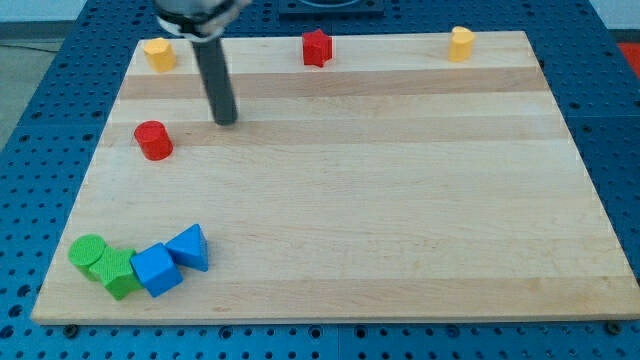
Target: Push the red circle close to the blue cube and blue triangle
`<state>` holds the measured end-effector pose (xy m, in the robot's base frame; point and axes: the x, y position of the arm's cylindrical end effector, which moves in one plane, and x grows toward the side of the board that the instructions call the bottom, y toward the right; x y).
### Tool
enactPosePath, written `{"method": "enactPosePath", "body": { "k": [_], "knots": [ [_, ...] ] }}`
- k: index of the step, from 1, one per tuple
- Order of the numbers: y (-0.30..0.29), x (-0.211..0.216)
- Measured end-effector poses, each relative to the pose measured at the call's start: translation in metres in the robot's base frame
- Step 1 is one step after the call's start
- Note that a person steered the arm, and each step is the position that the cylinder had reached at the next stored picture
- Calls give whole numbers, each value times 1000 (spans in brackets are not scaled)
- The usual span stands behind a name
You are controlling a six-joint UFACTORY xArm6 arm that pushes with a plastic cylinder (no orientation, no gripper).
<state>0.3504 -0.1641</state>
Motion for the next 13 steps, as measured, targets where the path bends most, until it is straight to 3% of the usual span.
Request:
{"method": "enactPosePath", "body": {
  "k": [2,4,5,6,8,10,13],
  "knots": [
    [-32,55],
    [-60,14],
    [-104,19],
    [-108,44],
    [-60,54],
    [-45,50],
    [-27,78]
  ]
}}
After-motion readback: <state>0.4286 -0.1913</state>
